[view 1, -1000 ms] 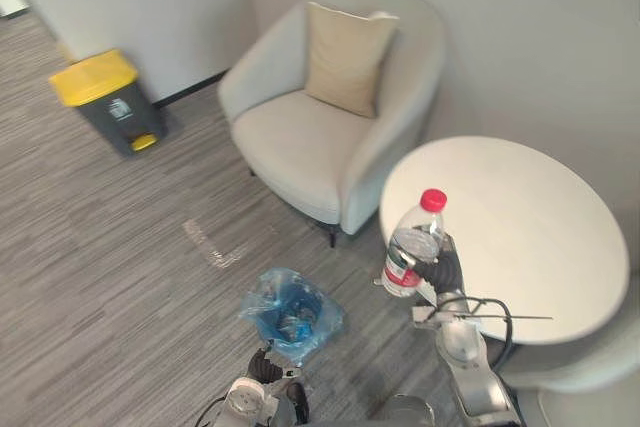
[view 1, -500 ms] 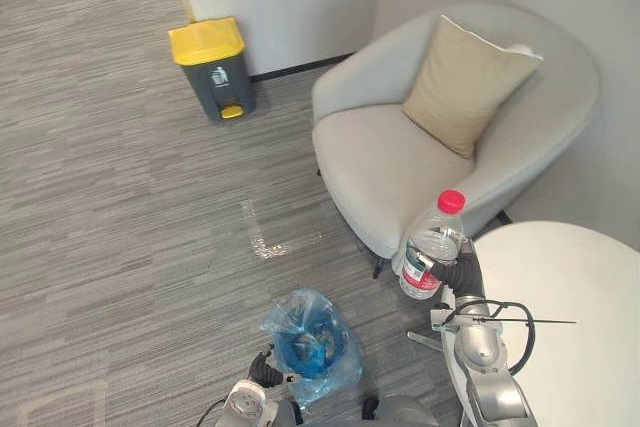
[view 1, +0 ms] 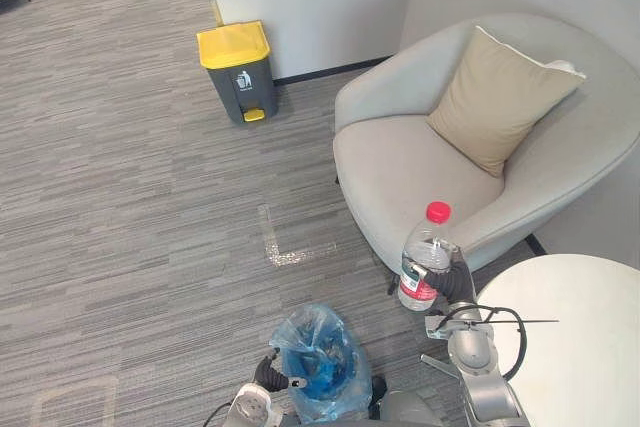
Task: Gather rubbish on tea table into small bin, then transfer packed bag to large trash can.
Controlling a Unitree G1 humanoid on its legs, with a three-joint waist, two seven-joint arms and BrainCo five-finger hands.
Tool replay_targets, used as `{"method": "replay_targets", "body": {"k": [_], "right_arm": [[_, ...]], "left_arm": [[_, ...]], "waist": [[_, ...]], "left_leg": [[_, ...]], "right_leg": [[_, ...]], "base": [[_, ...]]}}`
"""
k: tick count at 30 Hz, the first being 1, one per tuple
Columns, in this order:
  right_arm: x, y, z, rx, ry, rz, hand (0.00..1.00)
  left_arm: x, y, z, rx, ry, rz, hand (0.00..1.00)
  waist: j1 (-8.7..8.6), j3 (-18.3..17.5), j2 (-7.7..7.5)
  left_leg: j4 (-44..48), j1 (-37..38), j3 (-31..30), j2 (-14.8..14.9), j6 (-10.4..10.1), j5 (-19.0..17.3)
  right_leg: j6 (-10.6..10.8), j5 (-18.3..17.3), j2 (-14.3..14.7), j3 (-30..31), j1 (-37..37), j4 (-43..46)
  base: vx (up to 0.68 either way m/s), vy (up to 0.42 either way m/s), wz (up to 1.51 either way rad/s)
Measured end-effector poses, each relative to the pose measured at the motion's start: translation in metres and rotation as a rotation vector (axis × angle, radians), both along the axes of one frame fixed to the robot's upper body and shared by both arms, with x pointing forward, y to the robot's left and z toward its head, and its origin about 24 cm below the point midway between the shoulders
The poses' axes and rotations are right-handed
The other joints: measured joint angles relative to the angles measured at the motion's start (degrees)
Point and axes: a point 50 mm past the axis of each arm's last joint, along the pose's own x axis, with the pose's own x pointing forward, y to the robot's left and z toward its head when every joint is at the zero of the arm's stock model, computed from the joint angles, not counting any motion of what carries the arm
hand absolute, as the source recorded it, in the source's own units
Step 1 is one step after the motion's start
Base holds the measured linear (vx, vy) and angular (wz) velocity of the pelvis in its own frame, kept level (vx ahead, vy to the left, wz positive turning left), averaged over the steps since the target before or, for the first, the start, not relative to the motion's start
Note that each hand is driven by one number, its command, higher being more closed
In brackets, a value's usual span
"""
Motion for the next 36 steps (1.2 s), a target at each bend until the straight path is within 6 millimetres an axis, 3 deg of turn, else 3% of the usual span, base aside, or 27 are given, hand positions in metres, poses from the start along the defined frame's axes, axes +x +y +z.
{"method": "replay_targets", "body": {"k": [3, 8, 11, 18, 23, 30, 36], "right_arm": [[0.01, 0.011, -0.001, -0.006, 0.004, 0.049, 1.0], [0.034, 0.016, 0.022, -0.089, -0.089, 0.142, 1.0], [0.044, 0.018, 0.035, -0.122, -0.141, 0.165, 1.0], [0.057, 0.031, 0.053, -0.147, -0.207, 0.222, 1.0], [0.071, 0.051, 0.077, -0.164, -0.297, 0.287, 1.0], [0.097, 0.062, 0.102, -0.239, -0.363, 0.29, 1.0], [0.113, 0.062, 0.117, -0.261, -0.393, 0.254, 1.0]], "left_arm": [[0.006, 0.004, 0.002, 0.01, -0.021, -0.001, 0.0], [0.034, 0.009, 0.015, -0.006, -0.126, 0.082, 0.0], [0.052, 0.018, 0.025, -0.005, -0.192, 0.152, 0.0], [0.086, 0.023, 0.047, -0.048, -0.335, 0.278, 0.0], [0.113, 0.024, 0.069, -0.102, -0.454, 0.395, 0.0], [0.139, 0.025, 0.096, -0.133, -0.58, 0.444, 0.0], [0.153, 0.021, 0.112, -0.165, -0.652, 0.451, 0.0]], "waist": [[0.01, 1.27, -0.79], [0.26, 7.92, 1.05], [0.34, 11.02, 0.96], [1.86, 14.52, 1.04], [4.44, 16.06, 0.13], [6.61, 18.39, -0.92], [7.01, 18.84, -1.1]], "left_leg": [[3.24, -2.44, 1.04, -1.2, 1.01, -1.5], [21.32, -16.17, 2.2, 1.03, 3.42, -9.17], [29.28, -23.72, 1.49, 1.65, 4.03, -12.12], [37.48, -37.24, -0.68, 2.07, 5.29, -12.54], [39.64, -46.43, -0.89, 3.25, 6.33, -11.16], [40.19, -52.43, -1.15, 3.16, 6.6, -9.9], [40.42, -57.87, -2.62, 1.75, 6.56, -9.02]], "right_leg": [[0.27, -1.02, -1.54, 1.64, -3.84, 3.98], [0.63, -1.25, -1.87, 3.54, -12.89, 10.71], [1.03, -1.5, -2.76, 3.31, -19.25, 15.19], [1.0, 0.02, -4.56, 1.47, -29.47, 19.05], [0.3, 1.76, -4.81, 0.01, -37.08, 19.54], [-0.29, 1.52, -6.08, -1.57, -42.37, 20.94], [-0.37, 0.53, -7.95, -3.18, -46.88, 22.74]], "base": [[-0.13, 0.045, -0.16], [-0.28, 0.067, -0.14], [-0.28, 0.066, 0.08], [-0.16, 0.041, 0.2], [-0.05, 0.013, 0.1], [0.03, 0.018, 0.14], [0.03, 0.025, 0.23]]}}
